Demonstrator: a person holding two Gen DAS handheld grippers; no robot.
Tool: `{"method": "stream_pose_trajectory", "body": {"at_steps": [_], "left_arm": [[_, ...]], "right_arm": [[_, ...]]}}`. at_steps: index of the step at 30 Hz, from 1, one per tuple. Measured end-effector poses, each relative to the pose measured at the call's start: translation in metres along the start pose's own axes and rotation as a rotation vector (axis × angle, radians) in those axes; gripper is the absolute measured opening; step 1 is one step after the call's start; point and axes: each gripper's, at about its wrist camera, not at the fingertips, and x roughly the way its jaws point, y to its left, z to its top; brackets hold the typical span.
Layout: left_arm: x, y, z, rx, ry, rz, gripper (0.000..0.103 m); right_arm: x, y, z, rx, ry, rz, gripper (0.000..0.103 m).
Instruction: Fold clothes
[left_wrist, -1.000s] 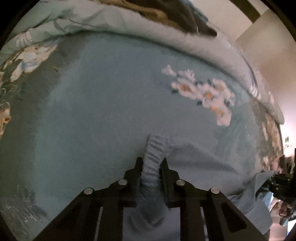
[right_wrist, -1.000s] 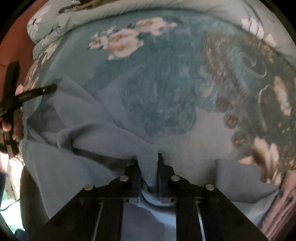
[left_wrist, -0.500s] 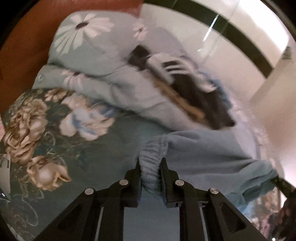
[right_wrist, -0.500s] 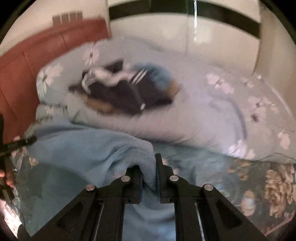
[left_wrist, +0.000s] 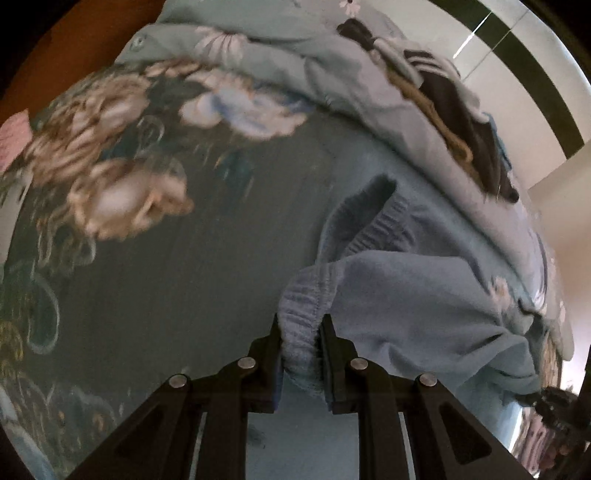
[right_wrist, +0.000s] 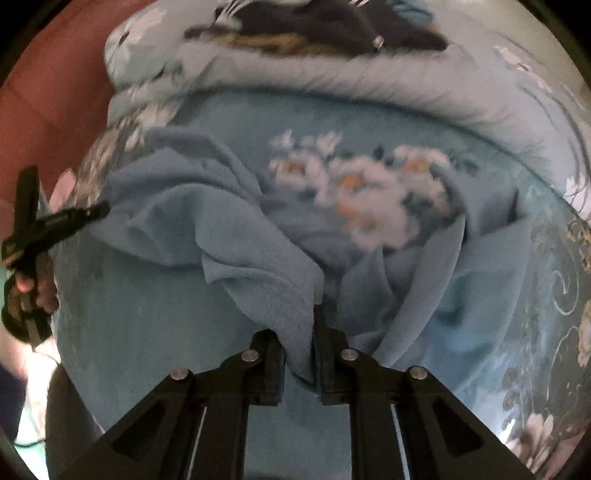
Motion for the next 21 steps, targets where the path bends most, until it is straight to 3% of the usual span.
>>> {"method": "stream_pose_trajectory", "body": {"at_steps": [5, 11, 16, 21], "left_arm": [[-0.008, 0.008, -0.024, 0.001, 0.022, -0.024, 0.022], [-0.010, 0.010, -0.036, 0.007, 0.045, -0.056, 0.024], [-0.014, 0.012, -0.037, 0.002, 0.037, -0.078, 0.028], [-0.012, 0.013, -0.024, -0.032, 0.042, -0.086, 0.040]], "right_arm": [[-0.018, -0.001, -0.011, -0.015, 0.019, 0.050, 0.021], [-0.053, -0.030, -0.008, 0.062, -0.073, 0.062, 0.041], [-0.069, -0.055, 0.000, 0.137, -0.121, -0.008, 0.041], [-0.040, -0.077, 0.023, 0.239, -0.106, -0.005, 0.041]]}}
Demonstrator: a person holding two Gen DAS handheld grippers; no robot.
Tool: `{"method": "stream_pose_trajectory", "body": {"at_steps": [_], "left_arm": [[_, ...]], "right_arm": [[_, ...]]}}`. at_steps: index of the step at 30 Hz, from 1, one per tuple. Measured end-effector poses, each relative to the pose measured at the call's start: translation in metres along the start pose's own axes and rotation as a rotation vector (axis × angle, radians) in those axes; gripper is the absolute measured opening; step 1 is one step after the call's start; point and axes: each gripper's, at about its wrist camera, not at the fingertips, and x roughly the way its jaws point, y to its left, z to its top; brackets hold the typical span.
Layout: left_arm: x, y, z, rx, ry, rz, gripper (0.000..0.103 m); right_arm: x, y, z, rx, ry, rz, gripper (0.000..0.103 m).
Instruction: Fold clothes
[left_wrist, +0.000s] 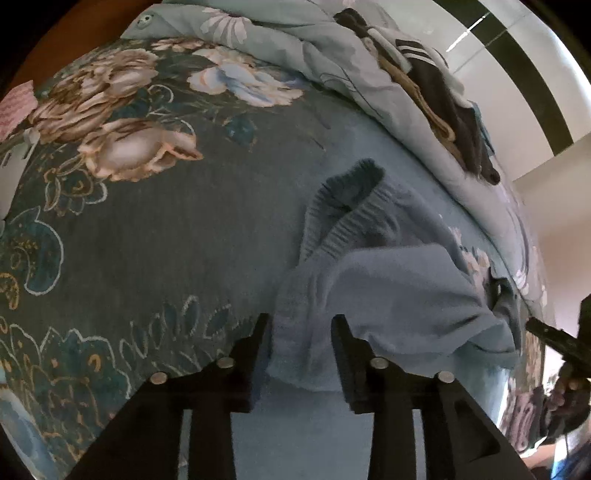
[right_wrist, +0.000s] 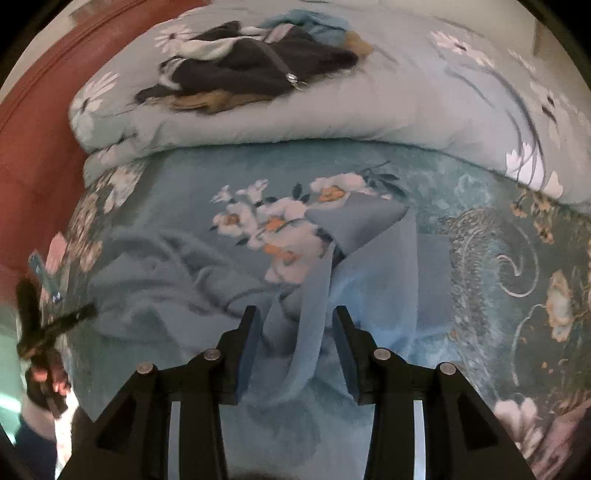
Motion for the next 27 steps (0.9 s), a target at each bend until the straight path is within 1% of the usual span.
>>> {"method": "stream_pose_trajectory", "body": {"at_steps": [2, 5, 7, 8, 9, 10, 11, 12, 15, 19, 22, 25, 27], "left_arm": [[0.003, 0.000, 0.006, -0.017, 0.005, -0.011, 0.043], [0.008, -0.002, 0.009, -0.040, 0.026, -0.029, 0.044], [0.008, -0.007, 0.009, -0.028, 0.027, -0.033, 0.044], [0.005, -0.010, 0.008, -0.022, 0.024, -0.038, 0.042], [0.004, -0.012, 0.007, -0.016, 0.022, -0.046, 0.041], [0.002, -0.014, 0.005, -0.006, 0.011, -0.051, 0.034], [-0.002, -0.017, 0.004, 0.004, 0.001, -0.057, 0.023], [-0.006, -0.020, 0.002, 0.015, -0.009, -0.063, 0.023], [-0.026, -0.029, -0.002, 0.039, -0.053, -0.090, 0.023], [-0.075, -0.043, -0.004, 0.074, -0.155, -0.140, 0.023], [-0.119, -0.055, -0.004, 0.110, -0.248, -0.178, 0.023], [-0.162, -0.067, -0.007, 0.153, -0.336, -0.201, 0.023], [-0.187, -0.072, -0.009, 0.172, -0.381, -0.219, 0.023]], "right_arm": [[0.020, -0.005, 0.006, 0.050, 0.040, -0.020, 0.041], [0.034, -0.011, 0.006, 0.118, 0.079, -0.010, 0.040], [0.036, -0.015, 0.001, 0.162, 0.085, 0.012, 0.021], [0.034, -0.016, -0.001, 0.167, 0.084, 0.016, 0.011], [0.032, -0.017, -0.003, 0.171, 0.083, 0.019, 0.009], [0.028, -0.017, -0.005, 0.171, 0.080, 0.033, 0.008], [0.022, -0.018, -0.008, 0.171, 0.074, 0.051, 0.006], [0.016, -0.018, -0.009, 0.175, 0.062, 0.062, 0.006], [-0.012, -0.021, -0.016, 0.207, -0.002, 0.105, 0.005], [-0.061, -0.025, -0.025, 0.238, -0.121, 0.141, 0.005], [-0.103, -0.029, -0.035, 0.276, -0.232, 0.179, 0.005], [-0.149, -0.034, -0.046, 0.299, -0.347, 0.214, 0.005], [-0.181, -0.036, -0.054, 0.305, -0.424, 0.232, 0.005]]}}
